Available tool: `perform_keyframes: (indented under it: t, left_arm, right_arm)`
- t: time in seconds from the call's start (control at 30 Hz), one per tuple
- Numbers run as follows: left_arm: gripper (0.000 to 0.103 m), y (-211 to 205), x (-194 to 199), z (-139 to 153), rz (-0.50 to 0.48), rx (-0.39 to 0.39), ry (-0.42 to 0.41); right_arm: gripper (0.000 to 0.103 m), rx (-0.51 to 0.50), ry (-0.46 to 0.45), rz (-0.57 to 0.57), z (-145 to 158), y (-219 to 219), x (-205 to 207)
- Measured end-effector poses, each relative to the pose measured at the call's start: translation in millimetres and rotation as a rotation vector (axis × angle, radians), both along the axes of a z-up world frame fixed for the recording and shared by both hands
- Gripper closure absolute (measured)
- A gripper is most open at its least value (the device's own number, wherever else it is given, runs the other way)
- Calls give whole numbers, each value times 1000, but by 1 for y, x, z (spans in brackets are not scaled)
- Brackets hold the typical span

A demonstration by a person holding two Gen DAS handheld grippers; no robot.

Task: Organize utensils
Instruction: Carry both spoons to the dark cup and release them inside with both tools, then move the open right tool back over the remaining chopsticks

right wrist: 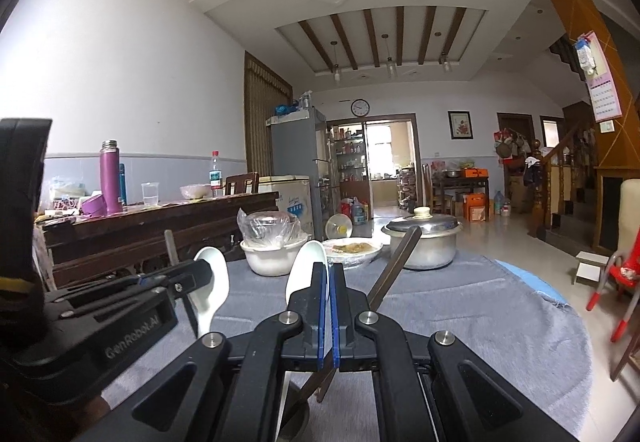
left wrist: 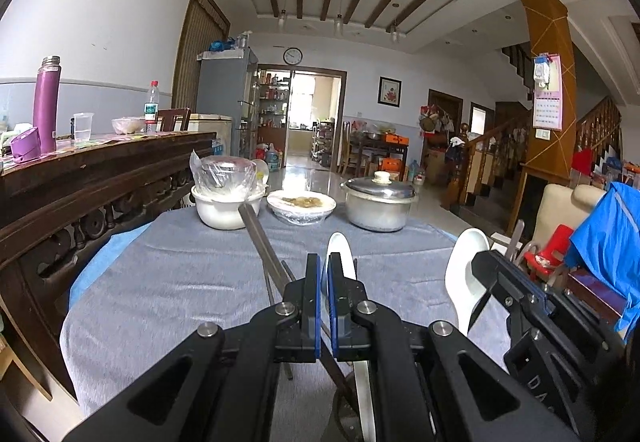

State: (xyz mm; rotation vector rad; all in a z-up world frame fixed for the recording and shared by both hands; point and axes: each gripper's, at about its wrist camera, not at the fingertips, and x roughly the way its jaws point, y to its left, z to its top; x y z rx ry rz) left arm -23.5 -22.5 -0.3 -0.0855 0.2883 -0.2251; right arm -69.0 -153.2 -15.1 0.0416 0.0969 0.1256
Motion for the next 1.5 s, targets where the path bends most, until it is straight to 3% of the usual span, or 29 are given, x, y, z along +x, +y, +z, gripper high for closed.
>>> perform_keyframes:
  t: [1.0,1.1,1.2,1.27,1.33,1.5]
  left_arm:
    - [97,15,-25,-2,-44,23,20]
    - [91,17,-30,2,-48,25,15]
    - [75,21,-36,7,-36,32,-5]
    - [62,25,-40,10,-21,30,-21]
    - [59,29,-42,13,-3,30,-34]
    - [40,41,-41,14,30,36,-8]
  right_arm:
    - [99,-55,73,58,-3,10,-27]
    - [98,-55,74,54,-2,8,-28]
    - [93,-34,74,56,1,4,-28]
    - [66,-20,70,54,3,2,-30]
    - [51,-14,53,51,5,3,-33]
    - [51,-27,23,29,10,3,-38]
